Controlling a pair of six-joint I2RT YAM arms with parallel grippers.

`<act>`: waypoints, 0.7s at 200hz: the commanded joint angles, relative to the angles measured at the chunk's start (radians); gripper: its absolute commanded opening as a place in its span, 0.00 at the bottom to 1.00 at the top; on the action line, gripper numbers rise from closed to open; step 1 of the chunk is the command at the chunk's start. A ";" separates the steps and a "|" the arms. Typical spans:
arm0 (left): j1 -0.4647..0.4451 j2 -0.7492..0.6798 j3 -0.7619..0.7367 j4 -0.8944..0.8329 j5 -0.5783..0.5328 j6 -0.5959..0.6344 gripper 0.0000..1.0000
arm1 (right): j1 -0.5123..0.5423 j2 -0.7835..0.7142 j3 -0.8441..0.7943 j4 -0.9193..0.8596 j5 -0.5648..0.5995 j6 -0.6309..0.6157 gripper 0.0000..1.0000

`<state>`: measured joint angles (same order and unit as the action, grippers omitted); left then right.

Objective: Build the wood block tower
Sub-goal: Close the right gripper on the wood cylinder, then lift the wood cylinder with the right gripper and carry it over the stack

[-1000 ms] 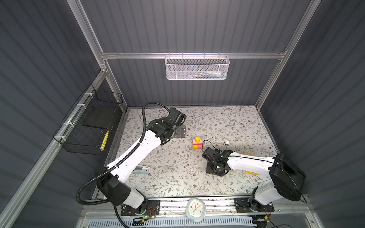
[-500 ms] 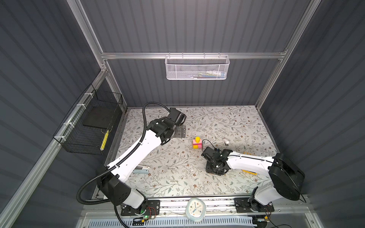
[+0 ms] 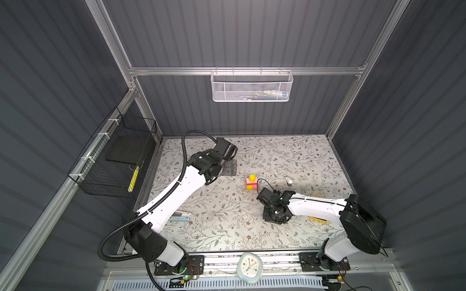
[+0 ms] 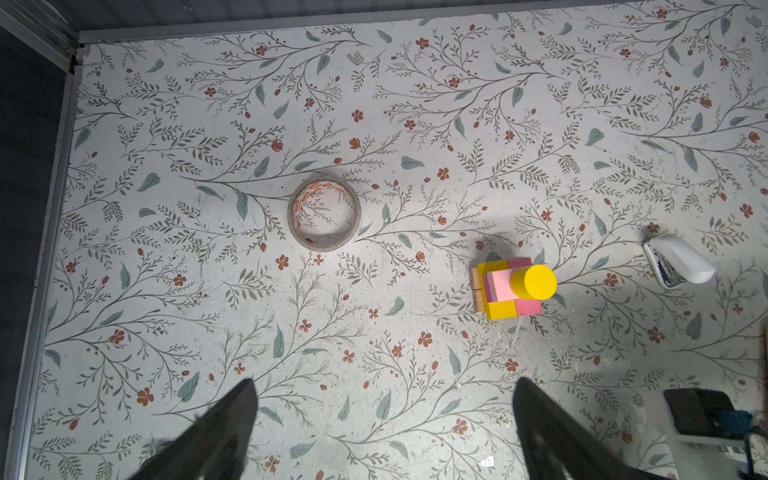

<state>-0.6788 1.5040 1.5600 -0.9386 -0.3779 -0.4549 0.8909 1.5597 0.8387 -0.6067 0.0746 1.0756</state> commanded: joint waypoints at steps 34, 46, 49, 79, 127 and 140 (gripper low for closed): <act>0.010 0.005 -0.001 -0.018 -0.001 0.013 0.96 | 0.002 -0.018 0.061 -0.102 0.039 -0.041 0.29; 0.013 0.001 -0.005 -0.017 -0.005 0.019 0.96 | 0.000 -0.028 0.097 -0.141 0.059 -0.074 0.28; 0.014 0.001 -0.006 -0.017 -0.007 0.021 0.96 | 0.000 -0.030 0.107 -0.148 0.063 -0.084 0.28; 0.035 0.006 -0.015 -0.017 -0.008 0.033 0.95 | -0.015 -0.035 0.223 -0.230 0.067 -0.191 0.27; 0.080 -0.002 -0.077 0.027 0.032 0.043 0.95 | -0.079 0.010 0.449 -0.325 0.022 -0.363 0.27; 0.092 0.000 -0.090 0.034 0.034 0.045 0.95 | -0.095 0.046 0.528 -0.364 0.016 -0.411 0.26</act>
<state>-0.6086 1.5040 1.4967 -0.9226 -0.3653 -0.4355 0.8249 1.5532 1.2518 -0.8639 0.1017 0.7940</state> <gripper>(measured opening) 0.948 0.315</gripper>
